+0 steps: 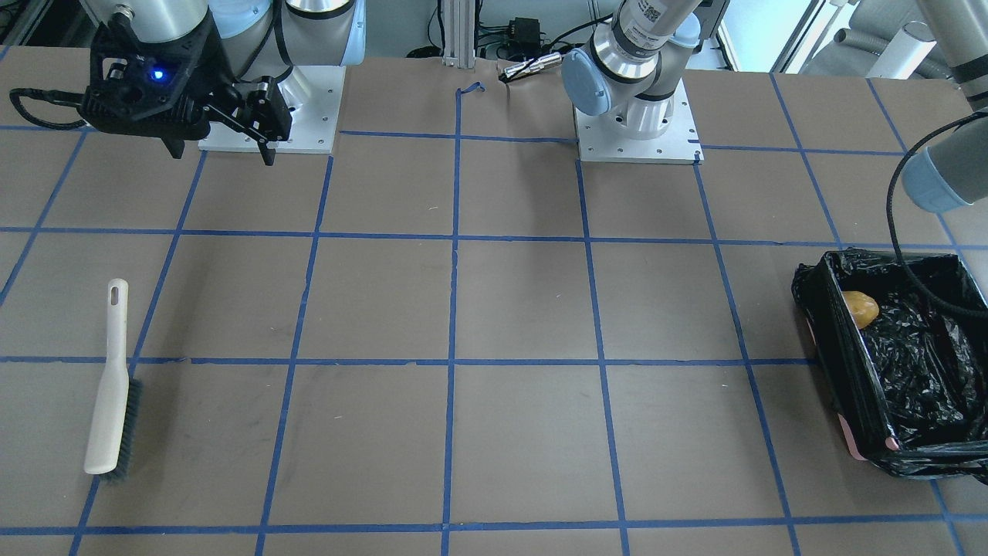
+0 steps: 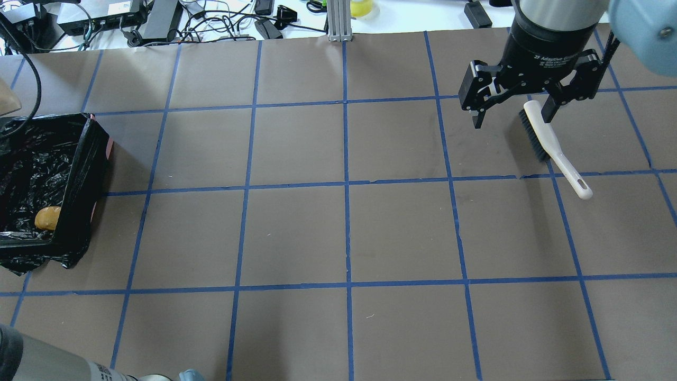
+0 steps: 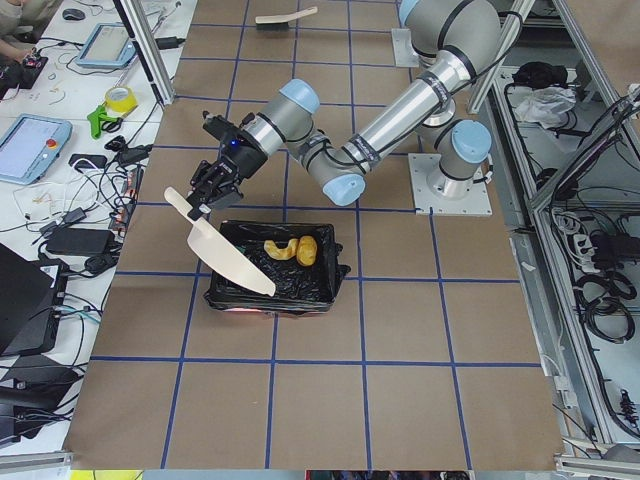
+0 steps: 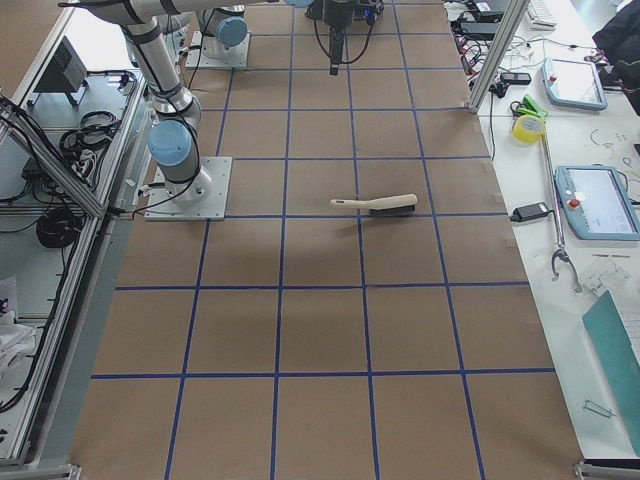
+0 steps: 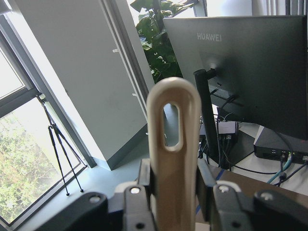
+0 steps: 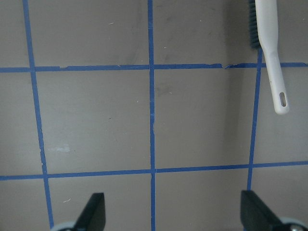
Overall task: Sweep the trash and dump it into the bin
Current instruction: 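Lower the brush onto the table and open the right gripper, then hold the dustpan upturned over the bin with the left gripper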
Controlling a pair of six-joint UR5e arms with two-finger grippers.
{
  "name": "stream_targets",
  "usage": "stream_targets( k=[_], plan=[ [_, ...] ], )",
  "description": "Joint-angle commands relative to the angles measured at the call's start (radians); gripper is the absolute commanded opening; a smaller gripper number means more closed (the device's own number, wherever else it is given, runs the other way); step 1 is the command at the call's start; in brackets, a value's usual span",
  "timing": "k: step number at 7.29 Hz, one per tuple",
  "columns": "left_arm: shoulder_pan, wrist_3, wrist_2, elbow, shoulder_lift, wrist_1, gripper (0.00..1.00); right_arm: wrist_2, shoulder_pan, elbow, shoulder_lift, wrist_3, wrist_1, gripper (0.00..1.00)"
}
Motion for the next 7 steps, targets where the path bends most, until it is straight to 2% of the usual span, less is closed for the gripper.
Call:
stream_targets(
  k=[1,2,3,7],
  plan=[
    [-0.029,0.074,0.001,-0.005,0.013,0.013,0.00,0.000,0.001,0.078,-0.053,-0.003,-0.062,0.98],
    [-0.070,0.124,0.018,-0.007,0.010,0.015,0.00,0.000,0.001,0.083,-0.047,-0.012,-0.174,1.00],
    [-0.095,0.129,0.067,-0.005,0.005,0.016,0.00,0.002,0.001,0.081,-0.047,-0.011,-0.182,1.00],
    [-0.112,0.278,0.073,-0.013,-0.013,0.053,0.00,0.031,0.001,0.080,-0.045,-0.011,-0.187,1.00]
  ],
)
